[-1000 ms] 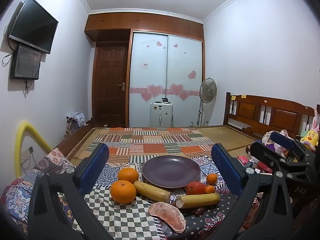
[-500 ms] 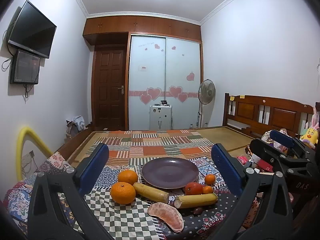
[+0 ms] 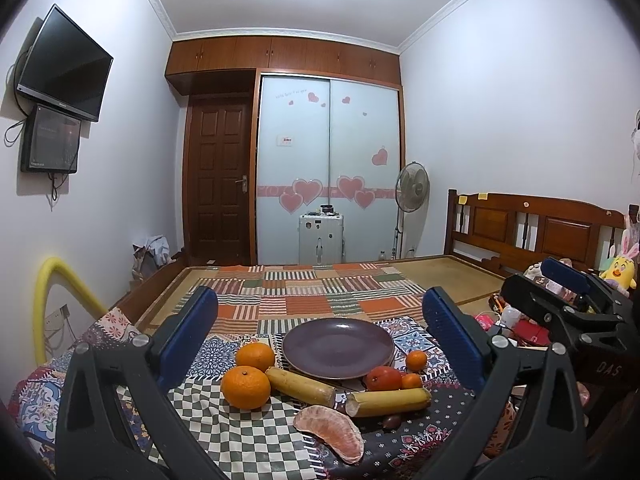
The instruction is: Organize fruits
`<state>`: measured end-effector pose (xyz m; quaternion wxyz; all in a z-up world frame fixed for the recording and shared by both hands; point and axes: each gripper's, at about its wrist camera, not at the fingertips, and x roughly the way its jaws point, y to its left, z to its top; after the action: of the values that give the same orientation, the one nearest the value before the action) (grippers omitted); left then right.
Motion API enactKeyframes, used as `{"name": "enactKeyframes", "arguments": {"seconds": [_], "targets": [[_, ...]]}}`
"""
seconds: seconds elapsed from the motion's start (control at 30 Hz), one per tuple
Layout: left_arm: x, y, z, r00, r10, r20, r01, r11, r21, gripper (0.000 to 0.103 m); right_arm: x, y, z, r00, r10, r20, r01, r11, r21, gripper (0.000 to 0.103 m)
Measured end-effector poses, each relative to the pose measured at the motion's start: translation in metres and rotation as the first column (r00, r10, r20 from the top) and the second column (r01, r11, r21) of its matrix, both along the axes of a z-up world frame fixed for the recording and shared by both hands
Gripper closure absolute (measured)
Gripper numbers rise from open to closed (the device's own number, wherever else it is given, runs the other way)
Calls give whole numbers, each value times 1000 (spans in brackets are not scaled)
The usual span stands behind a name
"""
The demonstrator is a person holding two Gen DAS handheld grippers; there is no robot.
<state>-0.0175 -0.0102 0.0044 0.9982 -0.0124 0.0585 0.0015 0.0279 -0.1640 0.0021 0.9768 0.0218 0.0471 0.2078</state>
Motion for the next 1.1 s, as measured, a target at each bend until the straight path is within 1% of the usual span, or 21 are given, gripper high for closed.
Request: {"name": "enactKeyframes", "arguments": {"seconds": [1.1], "targets": [[-3, -1, 4, 1000, 1, 5, -1, 1000, 3, 0, -6, 2, 4, 1000, 4, 11, -4, 1000, 2, 0]]}}
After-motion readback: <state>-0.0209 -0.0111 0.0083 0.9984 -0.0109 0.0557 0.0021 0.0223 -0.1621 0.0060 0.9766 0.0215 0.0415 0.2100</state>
